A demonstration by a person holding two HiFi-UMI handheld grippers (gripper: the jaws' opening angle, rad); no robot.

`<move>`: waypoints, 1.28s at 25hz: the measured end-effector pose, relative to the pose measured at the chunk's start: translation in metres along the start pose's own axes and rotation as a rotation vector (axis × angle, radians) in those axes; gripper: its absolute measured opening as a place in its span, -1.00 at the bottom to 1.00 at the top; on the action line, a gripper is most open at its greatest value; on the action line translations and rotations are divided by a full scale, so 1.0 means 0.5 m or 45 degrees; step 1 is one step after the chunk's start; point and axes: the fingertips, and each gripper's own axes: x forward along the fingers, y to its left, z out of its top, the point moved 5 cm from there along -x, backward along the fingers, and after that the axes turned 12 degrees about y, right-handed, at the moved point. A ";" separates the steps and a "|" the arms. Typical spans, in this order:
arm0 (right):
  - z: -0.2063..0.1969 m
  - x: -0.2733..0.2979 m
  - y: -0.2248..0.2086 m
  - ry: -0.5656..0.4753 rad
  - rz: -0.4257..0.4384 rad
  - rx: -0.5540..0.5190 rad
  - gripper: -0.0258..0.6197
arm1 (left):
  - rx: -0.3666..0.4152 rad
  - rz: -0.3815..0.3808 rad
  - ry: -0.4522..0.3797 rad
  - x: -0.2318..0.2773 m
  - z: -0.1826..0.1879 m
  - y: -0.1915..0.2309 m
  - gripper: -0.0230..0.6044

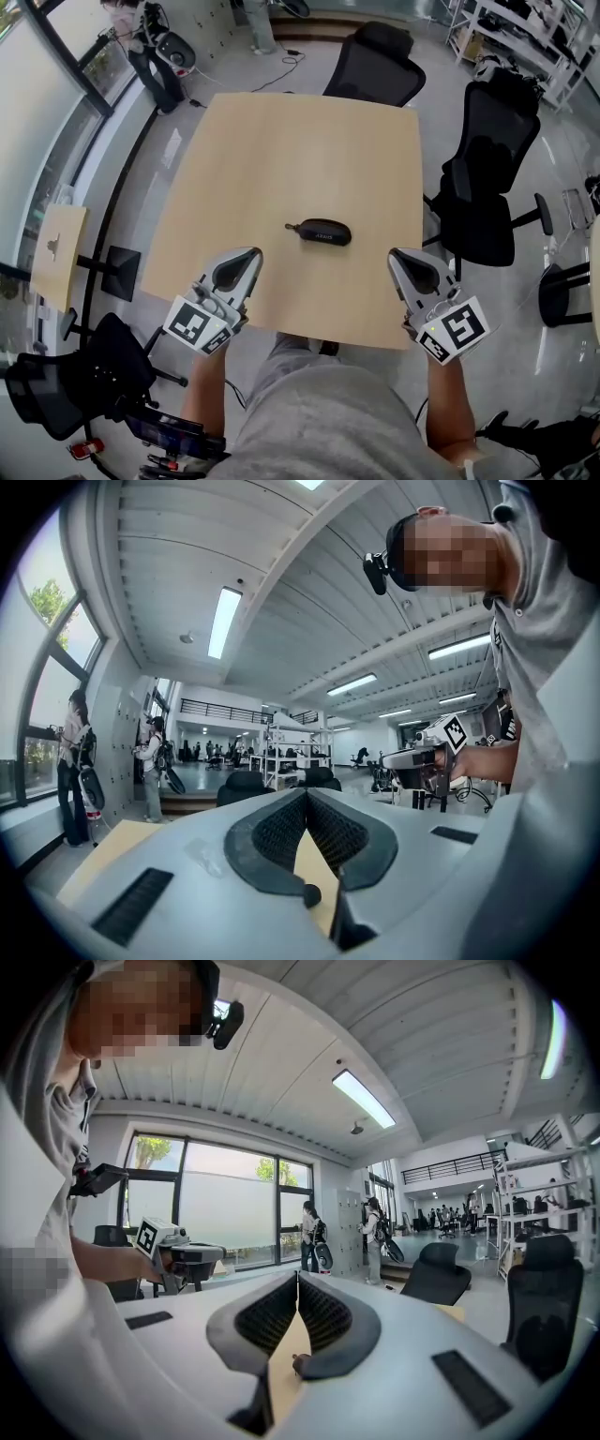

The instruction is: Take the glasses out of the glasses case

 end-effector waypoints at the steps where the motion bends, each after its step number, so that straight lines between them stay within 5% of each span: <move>1: -0.002 0.004 -0.006 0.003 -0.002 0.004 -0.90 | 0.000 -0.010 0.004 0.011 -0.002 0.001 -0.91; 16: -0.016 0.077 -0.096 0.070 -0.064 0.064 -0.90 | -0.019 -0.141 0.030 0.165 -0.015 0.075 -0.91; 32: -0.086 0.277 -0.212 0.228 -0.017 0.182 -0.90 | -0.153 -0.206 0.192 0.345 -0.155 0.196 -0.91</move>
